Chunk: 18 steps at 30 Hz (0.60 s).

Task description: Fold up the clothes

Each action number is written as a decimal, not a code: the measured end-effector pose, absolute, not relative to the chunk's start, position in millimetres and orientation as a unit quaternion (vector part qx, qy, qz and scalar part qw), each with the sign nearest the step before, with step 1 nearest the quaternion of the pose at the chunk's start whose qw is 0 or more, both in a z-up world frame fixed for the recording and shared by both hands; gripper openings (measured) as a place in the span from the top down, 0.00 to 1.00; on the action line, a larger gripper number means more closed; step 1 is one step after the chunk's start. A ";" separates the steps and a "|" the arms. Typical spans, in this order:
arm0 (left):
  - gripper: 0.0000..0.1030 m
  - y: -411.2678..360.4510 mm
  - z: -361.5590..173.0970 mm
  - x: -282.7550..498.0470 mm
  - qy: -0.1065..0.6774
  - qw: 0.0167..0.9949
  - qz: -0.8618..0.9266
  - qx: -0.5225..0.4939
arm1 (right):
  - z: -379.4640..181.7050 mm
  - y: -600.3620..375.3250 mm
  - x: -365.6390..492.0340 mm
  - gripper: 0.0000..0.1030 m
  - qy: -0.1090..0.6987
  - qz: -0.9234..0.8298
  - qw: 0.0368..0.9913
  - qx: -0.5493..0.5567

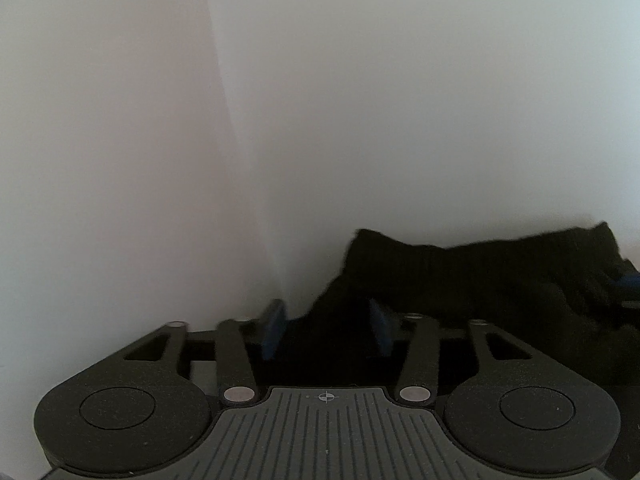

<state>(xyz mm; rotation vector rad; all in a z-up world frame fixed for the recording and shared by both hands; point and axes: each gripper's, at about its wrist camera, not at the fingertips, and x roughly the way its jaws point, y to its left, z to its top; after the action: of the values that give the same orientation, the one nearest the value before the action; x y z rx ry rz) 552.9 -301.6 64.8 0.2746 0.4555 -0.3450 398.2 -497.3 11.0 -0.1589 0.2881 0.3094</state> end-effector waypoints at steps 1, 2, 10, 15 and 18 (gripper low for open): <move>0.47 -299.5 69.1 547.0 0.219 0.952 -0.171 0.129 | 15.4 -497.2 391.3 0.79 0.138 0.151 0.976 -0.078; 0.47 -295.3 72.9 537.9 0.216 0.953 -0.174 0.123 | 19.8 -497.1 384.4 0.78 0.133 0.148 0.977 -0.077; 0.47 -250.2 73.0 448.0 0.202 0.958 -0.162 0.123 | 6.0 -493.9 295.9 0.63 0.145 0.223 0.963 -0.040; 0.35 -226.3 75.6 394.6 0.216 0.958 -0.145 0.123 | -12.2 -498.3 280.6 0.51 0.144 0.187 0.971 -0.038; 0.21 -201.7 81.3 342.5 0.218 0.959 -0.152 0.098 | -4.2 -483.8 261.5 0.30 0.132 0.164 0.976 -0.050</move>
<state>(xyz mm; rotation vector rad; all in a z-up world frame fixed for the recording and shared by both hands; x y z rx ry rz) 342.5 -201.7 81.3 0.1993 0.4411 -0.3091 261.5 -483.8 -4.2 -0.1013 0.2662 0.3301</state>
